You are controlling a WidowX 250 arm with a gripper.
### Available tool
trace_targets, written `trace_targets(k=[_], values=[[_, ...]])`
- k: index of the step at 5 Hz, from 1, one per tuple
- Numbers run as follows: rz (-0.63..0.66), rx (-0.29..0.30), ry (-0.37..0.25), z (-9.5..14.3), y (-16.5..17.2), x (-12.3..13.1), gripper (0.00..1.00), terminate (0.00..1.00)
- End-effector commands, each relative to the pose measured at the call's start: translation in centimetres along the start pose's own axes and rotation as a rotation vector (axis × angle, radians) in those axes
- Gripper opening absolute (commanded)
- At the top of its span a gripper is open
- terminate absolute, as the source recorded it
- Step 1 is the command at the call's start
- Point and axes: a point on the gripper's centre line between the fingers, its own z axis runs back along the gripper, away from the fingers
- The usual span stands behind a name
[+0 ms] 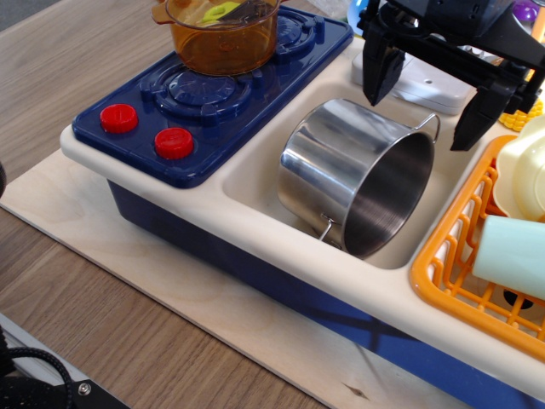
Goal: Flip pot upright which is in sink
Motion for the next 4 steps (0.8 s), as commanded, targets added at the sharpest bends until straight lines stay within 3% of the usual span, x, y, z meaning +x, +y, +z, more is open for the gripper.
trace_targets(k=[1, 4], values=[[0.0, 0.0, 0.0, 0.0, 0.0, 0.0, 1.0, 0.0], [-0.256, 0.296, -0.114, -1.5, 1.6, -0.1, 1.0, 0.0]])
